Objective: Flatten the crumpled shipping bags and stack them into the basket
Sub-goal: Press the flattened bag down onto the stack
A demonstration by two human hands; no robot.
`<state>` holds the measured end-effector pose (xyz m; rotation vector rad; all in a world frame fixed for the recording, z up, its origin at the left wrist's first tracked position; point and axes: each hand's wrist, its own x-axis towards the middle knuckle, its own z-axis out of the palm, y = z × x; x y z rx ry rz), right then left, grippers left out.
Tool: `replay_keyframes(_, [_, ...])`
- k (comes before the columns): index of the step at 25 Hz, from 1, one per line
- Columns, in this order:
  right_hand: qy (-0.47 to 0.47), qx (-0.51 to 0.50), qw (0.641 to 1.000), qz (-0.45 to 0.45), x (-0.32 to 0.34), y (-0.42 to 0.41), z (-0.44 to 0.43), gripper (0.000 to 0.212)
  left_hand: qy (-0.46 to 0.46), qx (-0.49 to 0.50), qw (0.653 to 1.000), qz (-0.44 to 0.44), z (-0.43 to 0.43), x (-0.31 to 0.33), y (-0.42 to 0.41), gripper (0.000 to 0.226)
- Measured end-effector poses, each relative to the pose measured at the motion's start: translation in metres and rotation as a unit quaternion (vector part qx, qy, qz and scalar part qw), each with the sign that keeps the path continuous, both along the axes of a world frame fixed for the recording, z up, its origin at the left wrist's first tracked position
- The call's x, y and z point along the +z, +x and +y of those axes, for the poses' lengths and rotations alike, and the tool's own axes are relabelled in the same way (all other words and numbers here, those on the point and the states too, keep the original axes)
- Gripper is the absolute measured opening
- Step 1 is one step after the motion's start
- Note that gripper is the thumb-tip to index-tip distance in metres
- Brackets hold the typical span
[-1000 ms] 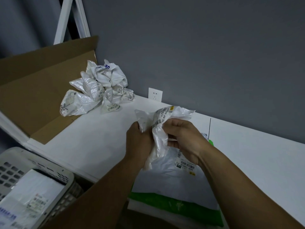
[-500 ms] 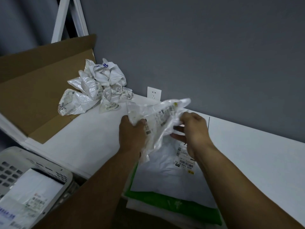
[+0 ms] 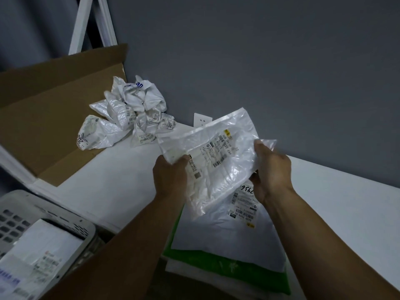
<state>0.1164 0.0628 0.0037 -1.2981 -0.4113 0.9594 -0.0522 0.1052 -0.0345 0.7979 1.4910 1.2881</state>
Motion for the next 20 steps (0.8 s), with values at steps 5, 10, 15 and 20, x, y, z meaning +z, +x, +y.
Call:
replay_keyframes(5, [-0.008, -0.047, 0.999, -0.019, -0.004, 0.008, 0.002, 0.020, -0.123, -0.015, 0.989, -0.077, 0.009, 0.000, -0.010, 0.039])
replay_keyframes(10, [-0.018, 0.008, 0.999, 0.027, 0.003, 0.009, -0.001, 0.014, 0.007, -0.001, 0.984, 0.178, 0.009, 0.017, -0.016, 0.071])
replay_keyframes(15, [-0.056, 0.105, 0.993, -0.002, 0.001, 0.005, -0.002, 0.009, 0.076, -0.157, 0.961, 0.217, 0.007, 0.025, -0.012, 0.051])
replay_keyframes(20, [-0.057, 0.139, 0.985, -0.082, -0.007, 0.003, -0.002, 0.037, 0.087, -0.161, 0.975, 0.127, 0.005, 0.017, -0.008, 0.043])
